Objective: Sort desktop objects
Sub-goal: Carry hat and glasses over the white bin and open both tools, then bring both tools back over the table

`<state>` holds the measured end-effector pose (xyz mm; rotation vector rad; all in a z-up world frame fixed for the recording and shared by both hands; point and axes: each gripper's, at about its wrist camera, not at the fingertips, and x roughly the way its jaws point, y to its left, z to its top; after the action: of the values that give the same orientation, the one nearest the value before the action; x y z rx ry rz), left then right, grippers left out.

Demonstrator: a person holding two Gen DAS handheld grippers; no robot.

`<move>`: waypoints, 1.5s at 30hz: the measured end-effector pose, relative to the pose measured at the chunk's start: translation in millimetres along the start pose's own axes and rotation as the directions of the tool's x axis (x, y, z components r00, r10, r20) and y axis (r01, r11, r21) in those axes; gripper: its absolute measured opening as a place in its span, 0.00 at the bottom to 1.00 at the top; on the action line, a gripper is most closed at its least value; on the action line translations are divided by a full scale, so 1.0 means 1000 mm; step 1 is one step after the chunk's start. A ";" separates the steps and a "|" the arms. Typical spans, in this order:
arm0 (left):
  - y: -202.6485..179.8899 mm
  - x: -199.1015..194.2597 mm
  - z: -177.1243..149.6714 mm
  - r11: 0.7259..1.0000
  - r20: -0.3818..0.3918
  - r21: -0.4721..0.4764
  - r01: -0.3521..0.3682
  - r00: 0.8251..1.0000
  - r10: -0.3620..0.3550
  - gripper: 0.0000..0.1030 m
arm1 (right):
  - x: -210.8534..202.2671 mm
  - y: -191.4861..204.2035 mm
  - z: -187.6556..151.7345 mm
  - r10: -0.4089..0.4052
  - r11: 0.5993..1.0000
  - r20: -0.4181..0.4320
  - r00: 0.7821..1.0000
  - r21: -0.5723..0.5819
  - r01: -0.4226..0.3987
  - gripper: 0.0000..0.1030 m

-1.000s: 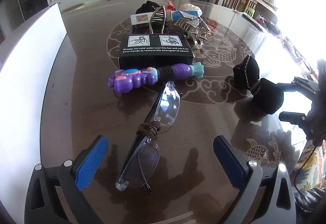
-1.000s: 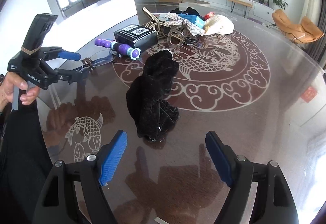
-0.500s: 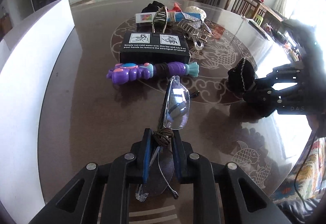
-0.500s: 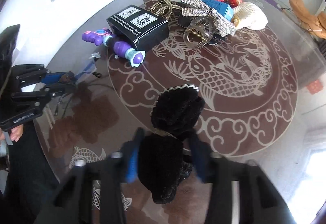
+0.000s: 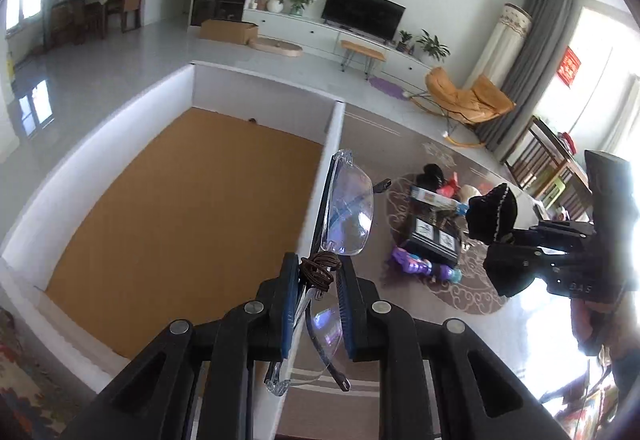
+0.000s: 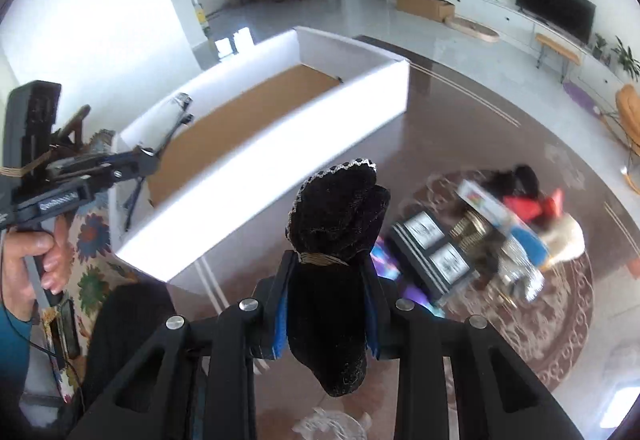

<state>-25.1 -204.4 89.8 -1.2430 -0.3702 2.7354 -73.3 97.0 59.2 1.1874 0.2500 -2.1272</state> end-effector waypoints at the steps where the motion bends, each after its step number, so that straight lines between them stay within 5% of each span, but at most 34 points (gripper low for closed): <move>1: 0.018 0.000 0.003 0.999 -0.004 -0.029 -0.028 1.000 0.028 0.18 | 0.008 0.017 0.016 0.038 0.999 0.017 0.999 -0.014 -0.038 0.29; 6: 0.076 0.016 0.008 0.983 -0.052 -0.103 -0.153 0.988 0.148 0.18 | 0.061 0.098 0.084 0.168 0.983 0.055 0.984 -0.087 -0.163 0.29; 13: 0.110 0.055 -0.008 0.952 -0.162 -0.181 -0.249 0.962 0.221 0.22 | 0.166 0.136 0.101 0.182 0.980 -0.105 0.978 -0.058 -0.189 0.37; 17: 0.108 0.055 -0.017 0.938 -0.140 -0.188 -0.293 0.953 0.270 0.58 | 0.175 0.128 0.095 0.191 0.981 -0.080 0.978 -0.015 -0.193 0.55; 20: 0.097 0.040 -0.021 0.940 -0.069 -0.181 -0.290 0.957 0.282 0.60 | 0.145 0.112 0.087 0.195 0.981 0.025 0.981 -0.012 -0.194 0.72; 25: 0.031 0.020 -0.021 0.986 0.003 -0.118 -0.118 0.993 0.119 0.61 | 0.071 0.058 0.035 0.087 0.996 0.202 0.976 -0.038 -0.081 0.94; 29: -0.058 0.022 -0.044 0.999 0.021 0.034 0.035 0.999 -0.036 0.95 | 0.034 -0.005 -0.039 -0.083 0.997 0.240 0.967 0.019 0.081 0.95; 32: -0.109 0.048 -0.073 0.990 -0.032 0.109 0.086 0.996 -0.083 0.97 | 0.014 -0.057 -0.103 -0.257 0.965 0.209 0.943 0.108 0.239 0.95; 38: -0.149 0.142 -0.110 0.992 -0.187 0.126 0.003 0.982 0.021 0.96 | -0.009 -0.134 -0.212 -0.448 0.862 0.051 0.892 0.290 0.416 0.95; 42: -0.158 0.168 -0.114 0.991 -0.161 0.125 -0.038 0.985 0.058 0.96 | -0.004 -0.146 -0.248 -0.445 0.840 -0.019 0.895 0.337 0.425 0.95; 45: -0.165 0.177 -0.117 0.981 -0.115 0.171 -0.093 0.987 0.114 0.96 | -0.002 -0.142 -0.242 -0.451 0.841 0.001 0.893 0.334 0.425 0.95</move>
<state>-52.5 11.0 -68.6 -1.4150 -0.0652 2.6883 1.2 317.4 -97.6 1.3224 0.1455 -2.6961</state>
